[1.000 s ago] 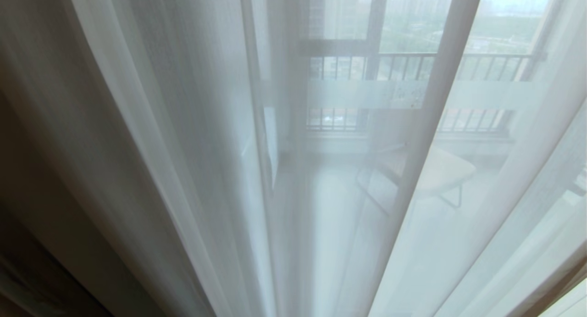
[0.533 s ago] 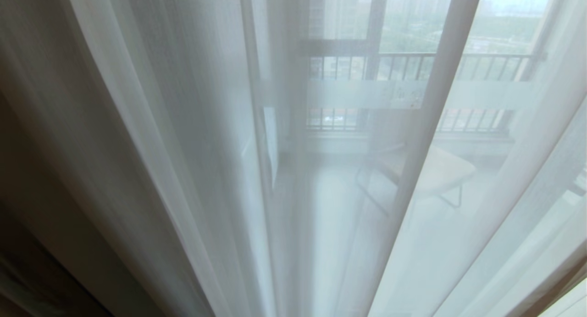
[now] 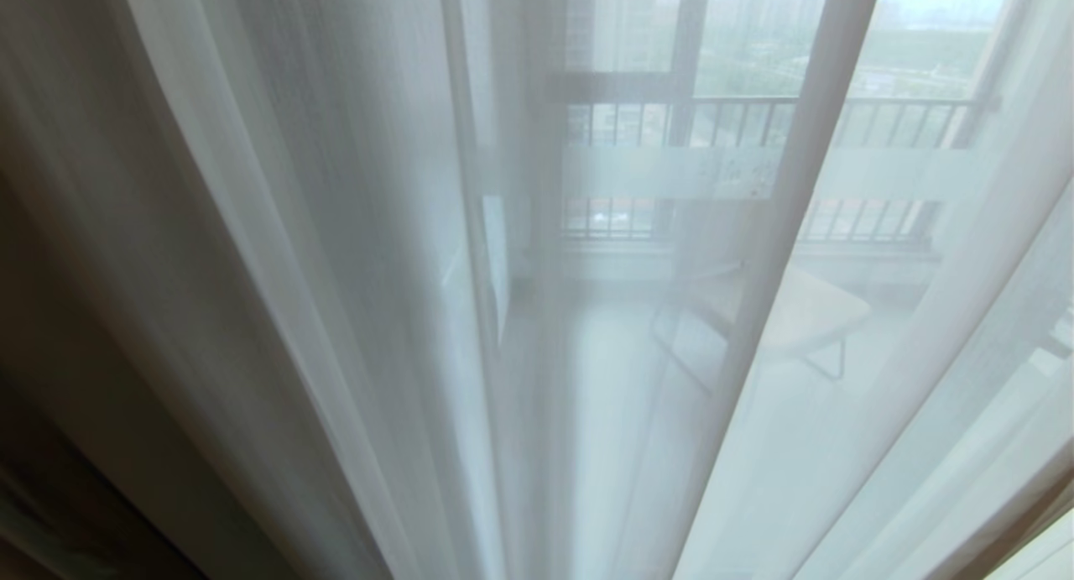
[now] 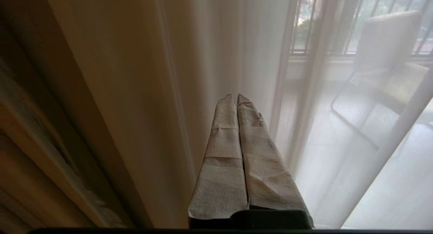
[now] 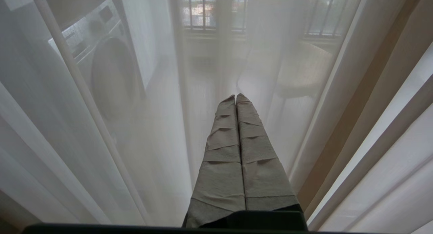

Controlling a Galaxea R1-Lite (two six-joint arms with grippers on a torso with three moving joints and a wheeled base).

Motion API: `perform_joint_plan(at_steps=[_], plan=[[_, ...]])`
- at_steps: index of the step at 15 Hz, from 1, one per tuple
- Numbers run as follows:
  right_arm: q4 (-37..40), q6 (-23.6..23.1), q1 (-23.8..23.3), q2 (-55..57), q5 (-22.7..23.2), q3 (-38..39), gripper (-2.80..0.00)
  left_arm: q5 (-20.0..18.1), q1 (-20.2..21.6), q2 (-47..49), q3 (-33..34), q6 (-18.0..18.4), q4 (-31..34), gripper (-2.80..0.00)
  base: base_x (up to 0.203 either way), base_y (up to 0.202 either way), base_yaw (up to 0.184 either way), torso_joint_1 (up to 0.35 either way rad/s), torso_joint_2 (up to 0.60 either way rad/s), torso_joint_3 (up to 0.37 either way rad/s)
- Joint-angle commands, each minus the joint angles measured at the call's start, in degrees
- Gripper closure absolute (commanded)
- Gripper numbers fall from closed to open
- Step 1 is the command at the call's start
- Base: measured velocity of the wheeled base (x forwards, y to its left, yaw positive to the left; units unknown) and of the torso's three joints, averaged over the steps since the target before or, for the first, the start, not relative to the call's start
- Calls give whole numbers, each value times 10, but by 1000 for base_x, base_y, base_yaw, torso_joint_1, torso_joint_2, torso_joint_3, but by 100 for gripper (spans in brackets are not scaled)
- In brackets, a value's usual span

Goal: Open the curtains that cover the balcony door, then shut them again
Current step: Close the outer curtains on both sides

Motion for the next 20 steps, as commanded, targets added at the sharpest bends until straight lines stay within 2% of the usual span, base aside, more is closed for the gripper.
perform_joint_plan(at_steps=[1,4,5,8,10,13,15,18,20], plan=[[0,0,0,0,0,0,0,37,0,78,-63,-1,1,0,0,0,0,0,0,0],[0,0,0,0,0,0,0,86,0,172,-150,-4,1,0,0,0,0,0,0,0],[0,0,0,0,0,0,0,113,0,203,-180,-9,1,0,0,0,0,0,0,0],[0,0,0,0,0,0,0,227,0,270,-256,-19,0,0,0,0,0,0,0,0],[0,0,0,0,0,0,0,292,2,295,-286,-19,1,0,0,0,0,0,0,0],[0,0,0,0,0,0,0,418,6,331,-319,-19,3,0,0,0,0,0,0,0],[0,0,0,0,0,0,0,443,31,354,-338,-18,4,0,0,0,0,0,0,0],[0,0,0,0,0,0,0,444,120,418,-381,-16,4,0,0,0,0,0,0,0],[0,0,0,0,0,0,0,444,164,466,-429,-14,4,0,0,0,0,0,0,0]])
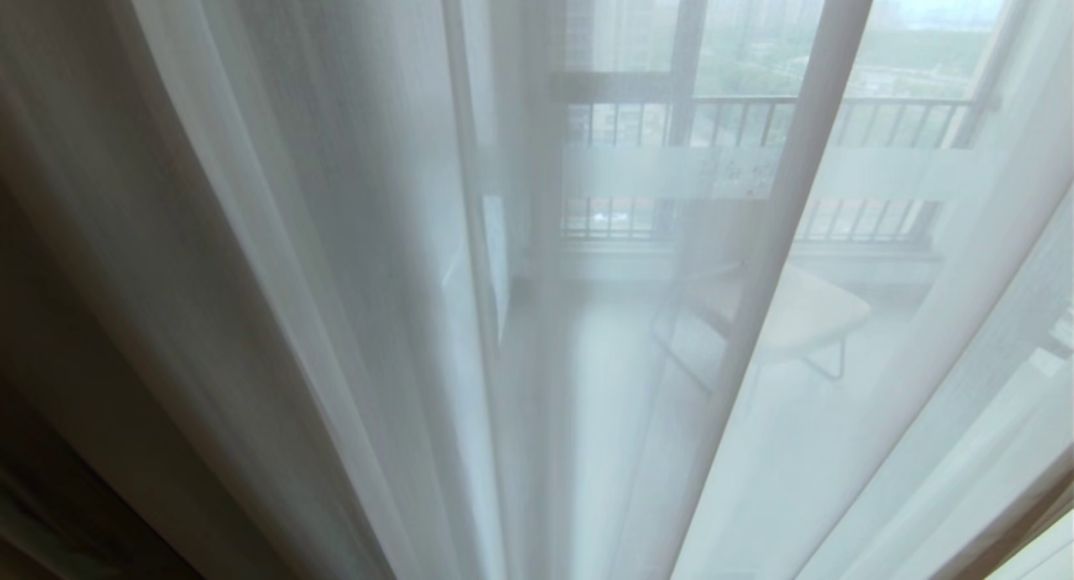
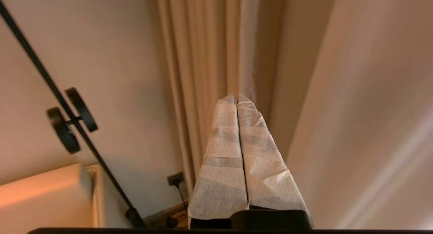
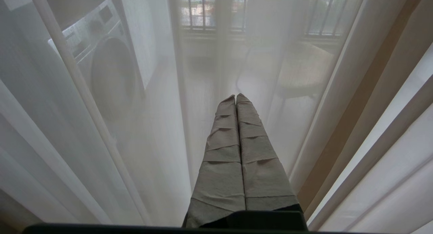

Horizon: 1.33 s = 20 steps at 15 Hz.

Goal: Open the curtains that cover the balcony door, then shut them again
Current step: Close the outer curtains on both sides

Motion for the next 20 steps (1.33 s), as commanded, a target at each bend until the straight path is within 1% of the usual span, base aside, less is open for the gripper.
perform_joint_plan(at_steps=[1,2,3,5,6,7,8,9,11,12,14,16,17,20], plan=[[0,0,0,0,0,0,0,2,55,75,-47,0,0,0,0,0,0,0,0,0],[0,0,0,0,0,0,0,-4,90,94,-64,0,0,0,0,0,0,0,0,0],[0,0,0,0,0,0,0,-22,129,112,-80,-1,-1,0,0,0,0,0,0,0],[0,0,0,0,0,0,0,-81,216,144,-104,-2,-3,0,0,0,0,0,0,0],[0,0,0,0,0,0,0,-116,261,164,-116,-2,-8,0,0,0,0,0,0,0],[0,0,0,0,0,0,0,-152,297,190,-128,-2,-17,0,0,0,0,0,0,0],[0,0,0,0,0,0,0,-178,324,214,-135,-3,-37,-90,0,0,0,0,0,0],[0,0,0,0,0,0,0,-196,343,235,-139,-4,-64,-280,0,0,0,0,0,0],[0,0,0,0,0,0,0,-208,364,265,-141,-5,-105,-280,0,0,0,0,0,0],[0,0,0,0,0,0,0,-212,373,274,-140,-5,-111,-280,0,0,0,0,0,0],[0,0,0,0,0,0,0,-242,385,289,-137,-5,-113,-280,0,0,0,0,0,0],[0,0,0,0,0,0,0,-268,387,309,-137,-13,-123,-280,0,0,0,0,0,0],[0,0,0,0,0,0,0,-278,386,322,-137,-21,-138,-280,0,0,0,0,0,0],[0,0,0,0,0,0,0,-316,386,373,-137,-30,-208,-280,0,0,0,0,0,0]])
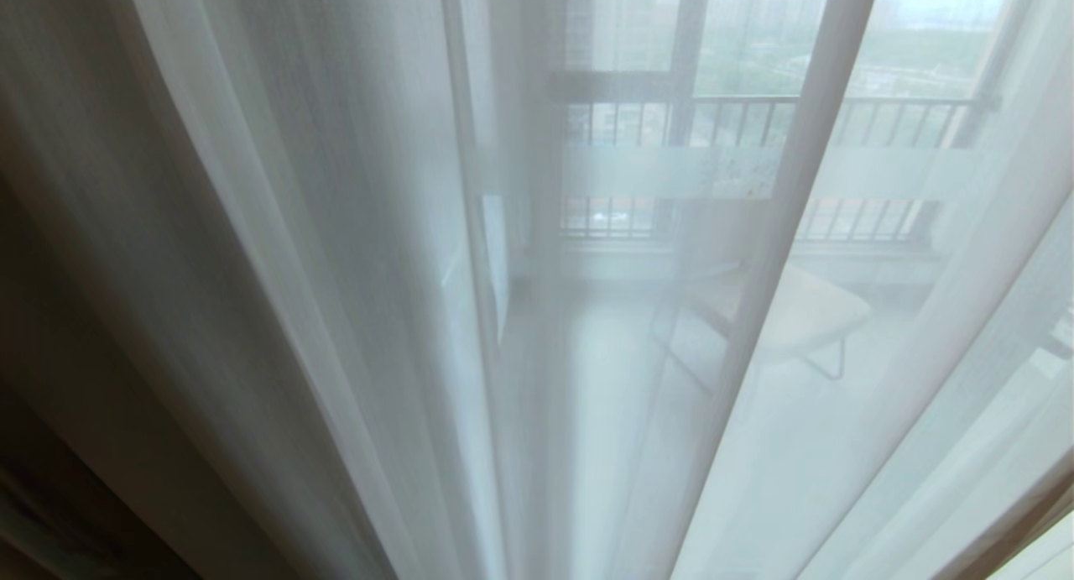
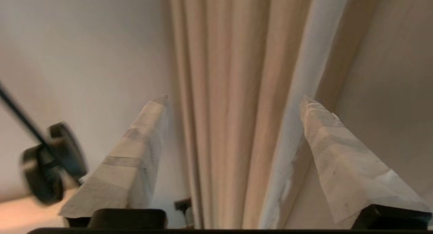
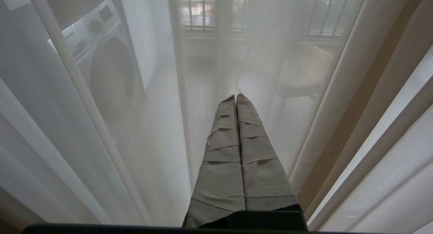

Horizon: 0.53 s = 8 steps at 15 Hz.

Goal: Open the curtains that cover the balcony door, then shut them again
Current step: Close the outer curtains on both sides

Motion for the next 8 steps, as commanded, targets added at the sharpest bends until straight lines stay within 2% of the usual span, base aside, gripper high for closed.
perform_joint_plan(at_steps=[1,4,7,8], plan=[[0,0,0,0,0,0,0,-14,1,55,-2,-1,-41,-280,0,0,0,0,0,0],[0,0,0,0,0,0,0,-26,1,111,-8,-1,-105,-280,0,0,0,0,0,0],[0,0,0,0,0,0,0,-33,1,160,-32,-1,-141,-280,0,0,0,0,0,0],[0,0,0,0,0,0,0,-46,1,176,-41,-2,-155,-280,0,0,0,0,0,0]])
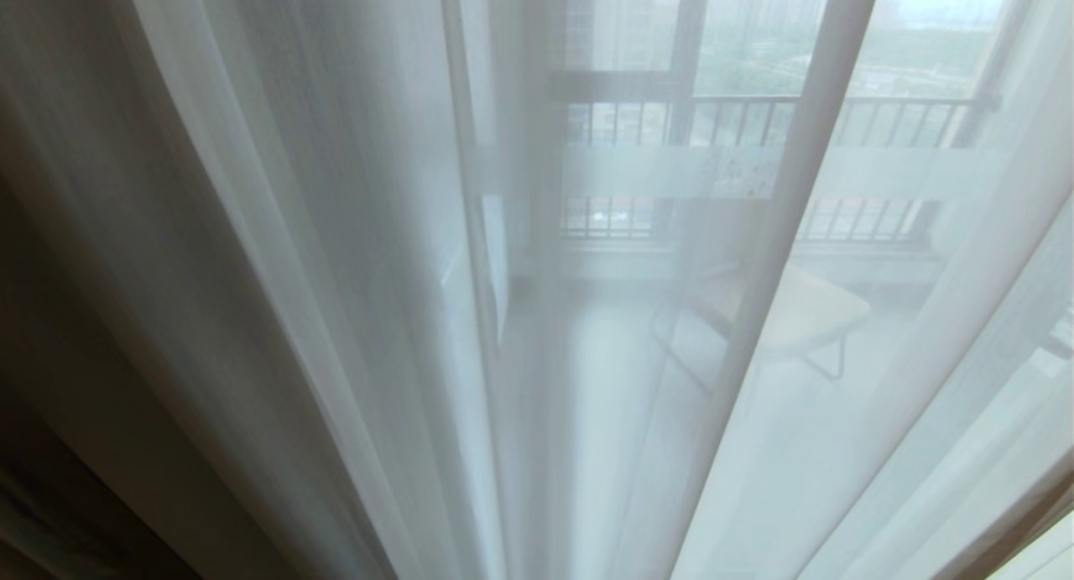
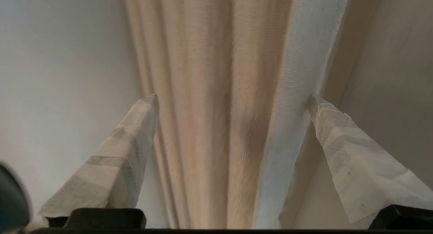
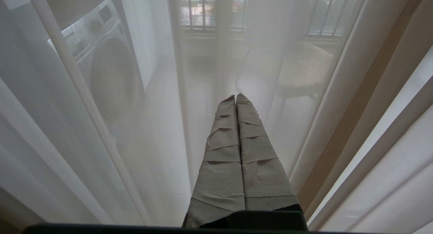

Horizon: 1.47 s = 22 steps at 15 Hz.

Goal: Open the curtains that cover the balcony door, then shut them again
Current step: Close the outer curtains on both sides

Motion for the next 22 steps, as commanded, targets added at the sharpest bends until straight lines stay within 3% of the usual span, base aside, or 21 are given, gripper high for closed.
perform_joint_plan(at_steps=[1,8,12,13,16,19,22], plan=[[0,0,0,0,0,0,0,-21,1,48,-16,-1,-23,-280,0,0,0,0,0,0],[0,0,0,0,0,0,0,-77,-2,133,-54,-12,-122,-280,0,0,0,0,0,0],[0,0,0,0,0,0,0,-86,-5,152,-54,-17,-164,-280,0,0,0,0,0,0],[0,0,0,0,0,0,0,-86,-7,154,-52,-17,-167,0,0,0,0,0,0,0],[0,0,0,0,0,0,0,-91,-14,154,-53,-17,-168,0,0,0,0,0,0,0],[0,0,0,0,0,0,0,-153,-16,151,-49,-15,-179,0,0,0,0,0,0,0],[0,0,0,0,0,0,0,-164,-18,148,-48,-17,-208,0,0,0,0,0,0,0]])
